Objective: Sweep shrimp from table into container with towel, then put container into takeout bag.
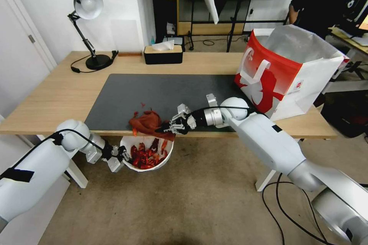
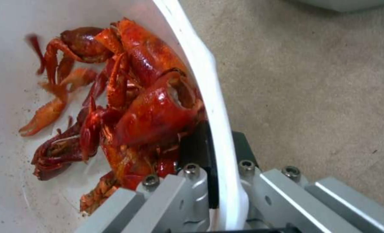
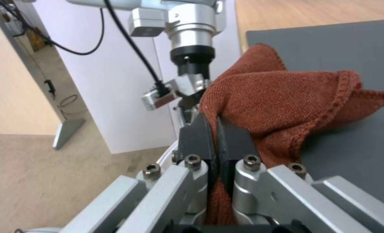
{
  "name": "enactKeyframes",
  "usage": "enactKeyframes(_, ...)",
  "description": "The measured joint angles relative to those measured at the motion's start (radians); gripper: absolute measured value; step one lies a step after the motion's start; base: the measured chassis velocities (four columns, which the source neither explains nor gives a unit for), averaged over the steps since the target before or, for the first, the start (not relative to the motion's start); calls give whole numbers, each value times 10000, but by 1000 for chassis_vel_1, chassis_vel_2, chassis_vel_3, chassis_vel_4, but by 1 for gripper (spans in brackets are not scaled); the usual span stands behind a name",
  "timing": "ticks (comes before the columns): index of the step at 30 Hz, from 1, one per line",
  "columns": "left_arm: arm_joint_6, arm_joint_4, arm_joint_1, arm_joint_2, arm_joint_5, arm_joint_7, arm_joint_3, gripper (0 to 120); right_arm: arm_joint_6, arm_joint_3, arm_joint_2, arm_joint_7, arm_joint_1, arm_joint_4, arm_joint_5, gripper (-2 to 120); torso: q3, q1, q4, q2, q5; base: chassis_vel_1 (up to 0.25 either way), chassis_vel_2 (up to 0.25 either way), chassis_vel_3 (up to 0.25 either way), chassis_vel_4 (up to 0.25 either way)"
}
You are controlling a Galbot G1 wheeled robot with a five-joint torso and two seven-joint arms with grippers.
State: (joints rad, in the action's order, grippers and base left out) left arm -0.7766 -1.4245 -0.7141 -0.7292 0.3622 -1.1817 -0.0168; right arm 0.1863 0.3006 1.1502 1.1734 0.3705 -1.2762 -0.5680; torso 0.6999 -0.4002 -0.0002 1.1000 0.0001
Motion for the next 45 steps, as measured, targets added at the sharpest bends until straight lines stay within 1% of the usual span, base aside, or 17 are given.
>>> enactKeyframes(6,2,-150,-348,89,19,-3,-344,0,86,151,-84,-8,89,-384,-111,0,0,0,6,0,-1,0,0,0,0)
enactKeyframes(12,6,-176,-417,117,30,-3,-404,0,179,224,-255,-69,245,-780,-276,0,0,1,0,0,-1,0,0,0,0)
enactKeyframes(19,8,-202,-488,116,48,2,-430,0,270,176,-402,-268,369,-1130,-710,0,0,1,2,0,-1,0,0,0,0)
enactKeyframes(24,9,-220,-493,129,51,9,-448,0,298,-124,-328,-948,258,-1193,-1875,0,0,1,0,0,-1,0,0,0,0)
enactKeyframes(27,10,-221,-525,149,51,24,-477,0,260,-244,-193,-1630,-14,-1060,-2758,0,0,1,3,0,-2,0,0,0,0)
enactKeyframes(28,10,-221,-525,149,51,24,-477,0,260,-244,-193,-1630,-14,-1060,-2758,0,0,1,3,0,-2,0,0,0,0)
enactKeyframes(30,10,-226,-569,150,55,38,-501,0,74,-315,31,-2594,-296,-737,-3471,0,0,1,2,0,-2,0,0,0,0)
enactKeyframes(31,10,-226,-569,150,55,38,-501,0,74,-315,31,-2594,-296,-737,-3471,0,0,1,2,0,-2,0,0,0,0)
enactKeyframes(33,10,-230,-604,141,68,42,-527,0,-223,-318,312,-3453,-542,-314,-3759,0,1,1,0,0,-1,0,0,0,0)
enactKeyframes(38,10,-234,-657,136,83,42,-560,0,-647,-266,718,-4304,-877,336,-3547,0,1,1,2,0,-2,0,0,0,0)
enactKeyframes(39,10,-244,-684,137,86,42,-577,0,-801,-213,919,-4767,-1009,631,-3189,0,1,1,2,0,-2,0,0,0,0)
enactKeyframes(40,10,-244,-684,137,86,42,-577,0,-801,-213,919,-4767,-1009,631,-3189,0,1,1,2,0,-2,0,0,0,0)
enactKeyframes(41,9,-254,-709,139,89,42,-590,0,-891,-160,1074,-5097,-1106,871,-2897,0,1,1,3,0,-2,0,0,0,0)
enactKeyframes(42,6,-261,-752,151,96,45,-625,0,-993,-56,1384,-5665,-1287,1362,-2175,0,1,1,3,0,-3,0,0,0,0)
enactKeyframes(43,3,-264,-779,157,98,49,-646,0,-1016,21,1568,-5851,-1393,1675,-1777,0,1,1,2,0,-3,0,0,0,0)
enactKeyframes(44,3,-264,-779,157,98,49,-646,0,-1016,21,1568,-5851,-1393,1675,-1777,0,1,1,2,0,-3,0,0,0,0)
enactKeyframes(45,-2,-266,-820,177,101,56,-686,0,-1046,207,1921,-5988,-1613,2351,-1048,0,1,1,4,0,-3,0,0,0,0)
